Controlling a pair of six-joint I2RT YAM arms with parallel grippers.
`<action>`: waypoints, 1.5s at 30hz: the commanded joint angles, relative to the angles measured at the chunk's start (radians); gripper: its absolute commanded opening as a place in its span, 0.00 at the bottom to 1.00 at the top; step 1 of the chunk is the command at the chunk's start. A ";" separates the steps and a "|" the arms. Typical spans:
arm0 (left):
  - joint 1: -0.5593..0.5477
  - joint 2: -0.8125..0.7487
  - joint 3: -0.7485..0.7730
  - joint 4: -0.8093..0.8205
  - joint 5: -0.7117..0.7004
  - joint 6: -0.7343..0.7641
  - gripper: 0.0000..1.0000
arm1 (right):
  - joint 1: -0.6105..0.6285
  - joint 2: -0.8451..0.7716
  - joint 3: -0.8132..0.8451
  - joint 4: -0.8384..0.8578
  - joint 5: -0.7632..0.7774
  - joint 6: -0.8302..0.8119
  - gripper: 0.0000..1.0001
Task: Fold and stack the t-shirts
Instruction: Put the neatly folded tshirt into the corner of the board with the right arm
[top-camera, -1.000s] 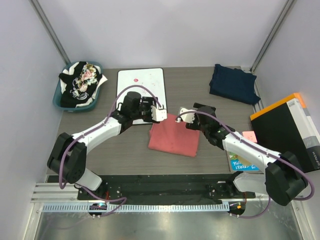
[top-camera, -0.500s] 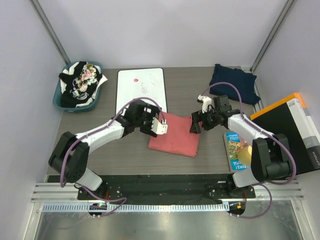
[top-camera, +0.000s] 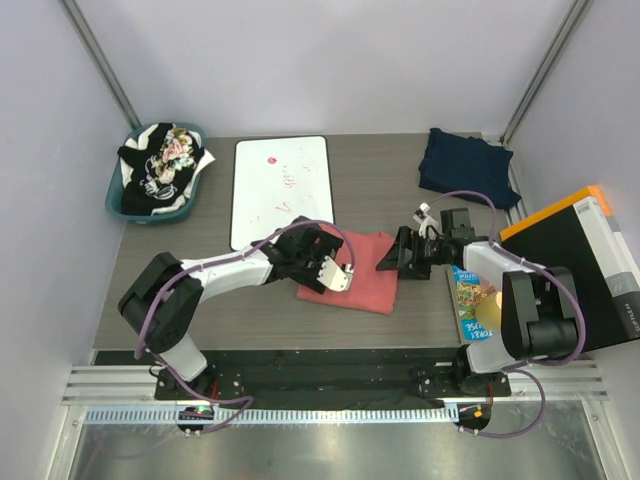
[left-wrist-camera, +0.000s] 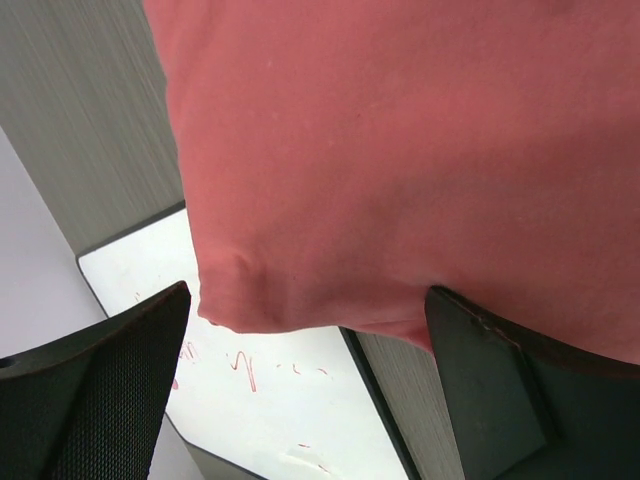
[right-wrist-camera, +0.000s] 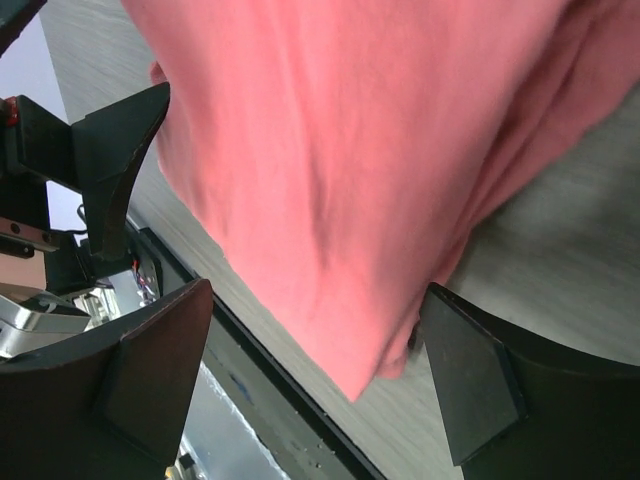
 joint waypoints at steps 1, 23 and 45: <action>-0.035 -0.052 -0.019 -0.002 -0.038 -0.027 1.00 | -0.011 -0.100 -0.045 -0.053 0.015 0.011 0.89; -0.072 0.121 0.103 -0.001 -0.023 -0.114 1.00 | -0.068 -0.045 -0.042 -0.069 0.201 0.029 0.81; -0.128 0.219 0.208 0.005 -0.066 -0.309 1.00 | 0.128 0.165 0.020 0.144 0.201 0.314 0.72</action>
